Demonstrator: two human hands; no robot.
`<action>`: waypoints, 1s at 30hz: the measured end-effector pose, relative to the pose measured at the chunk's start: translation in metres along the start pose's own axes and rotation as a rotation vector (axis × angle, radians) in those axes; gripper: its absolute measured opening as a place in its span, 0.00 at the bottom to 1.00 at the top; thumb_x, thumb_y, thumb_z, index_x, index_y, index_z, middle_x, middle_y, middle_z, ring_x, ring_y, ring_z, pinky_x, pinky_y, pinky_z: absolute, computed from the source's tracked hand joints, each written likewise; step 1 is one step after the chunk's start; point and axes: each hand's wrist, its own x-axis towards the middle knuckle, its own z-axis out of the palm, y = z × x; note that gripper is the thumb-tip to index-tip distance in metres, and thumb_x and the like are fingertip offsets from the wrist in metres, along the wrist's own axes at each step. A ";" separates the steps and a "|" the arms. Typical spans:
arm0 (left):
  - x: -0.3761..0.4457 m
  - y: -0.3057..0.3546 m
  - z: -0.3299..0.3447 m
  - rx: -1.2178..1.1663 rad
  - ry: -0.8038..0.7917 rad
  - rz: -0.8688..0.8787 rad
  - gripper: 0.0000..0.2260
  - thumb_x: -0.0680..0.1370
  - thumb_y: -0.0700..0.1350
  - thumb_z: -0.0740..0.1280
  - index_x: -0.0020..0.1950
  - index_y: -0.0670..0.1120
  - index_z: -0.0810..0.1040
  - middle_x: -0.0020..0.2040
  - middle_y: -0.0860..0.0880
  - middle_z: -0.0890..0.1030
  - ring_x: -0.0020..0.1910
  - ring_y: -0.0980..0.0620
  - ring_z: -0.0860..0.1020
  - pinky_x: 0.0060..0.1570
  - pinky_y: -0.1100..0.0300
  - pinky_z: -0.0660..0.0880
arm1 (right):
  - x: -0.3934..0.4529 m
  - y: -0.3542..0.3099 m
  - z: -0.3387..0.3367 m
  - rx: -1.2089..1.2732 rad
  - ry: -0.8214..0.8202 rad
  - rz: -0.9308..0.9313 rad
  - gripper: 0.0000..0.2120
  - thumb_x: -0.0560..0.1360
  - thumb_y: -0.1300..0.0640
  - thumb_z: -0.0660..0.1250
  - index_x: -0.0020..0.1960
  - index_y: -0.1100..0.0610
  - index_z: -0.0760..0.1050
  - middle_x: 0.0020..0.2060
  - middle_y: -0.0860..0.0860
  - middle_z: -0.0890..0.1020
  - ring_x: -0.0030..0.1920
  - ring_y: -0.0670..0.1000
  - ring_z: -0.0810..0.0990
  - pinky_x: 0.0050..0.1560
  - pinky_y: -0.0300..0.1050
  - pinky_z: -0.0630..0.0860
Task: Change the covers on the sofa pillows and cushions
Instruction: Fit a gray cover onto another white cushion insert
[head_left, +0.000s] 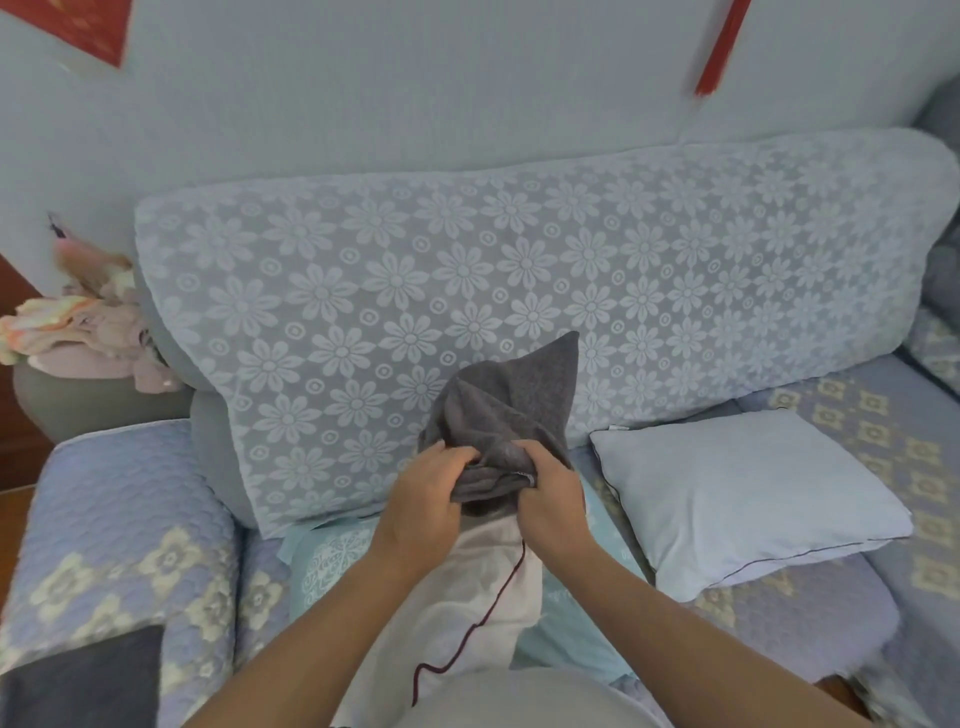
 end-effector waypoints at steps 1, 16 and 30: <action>0.000 -0.001 -0.006 -0.069 -0.107 -0.110 0.18 0.73 0.39 0.60 0.59 0.51 0.79 0.51 0.52 0.83 0.50 0.54 0.79 0.53 0.51 0.78 | 0.001 0.001 0.001 0.069 -0.002 0.030 0.25 0.69 0.74 0.58 0.52 0.49 0.81 0.42 0.41 0.83 0.45 0.39 0.79 0.45 0.31 0.73; 0.007 -0.017 -0.016 0.044 -0.002 -0.055 0.20 0.70 0.33 0.63 0.60 0.45 0.80 0.58 0.51 0.79 0.54 0.51 0.78 0.52 0.56 0.76 | 0.005 0.002 -0.013 -0.358 -0.370 -0.161 0.09 0.71 0.49 0.72 0.49 0.50 0.77 0.39 0.45 0.82 0.42 0.49 0.80 0.46 0.47 0.77; 0.016 -0.017 -0.031 0.057 -0.153 -0.150 0.16 0.71 0.31 0.64 0.51 0.50 0.77 0.45 0.54 0.77 0.41 0.53 0.76 0.41 0.56 0.73 | -0.006 -0.009 -0.020 0.031 -0.609 0.047 0.06 0.76 0.56 0.71 0.43 0.47 0.77 0.32 0.38 0.79 0.35 0.37 0.75 0.40 0.33 0.70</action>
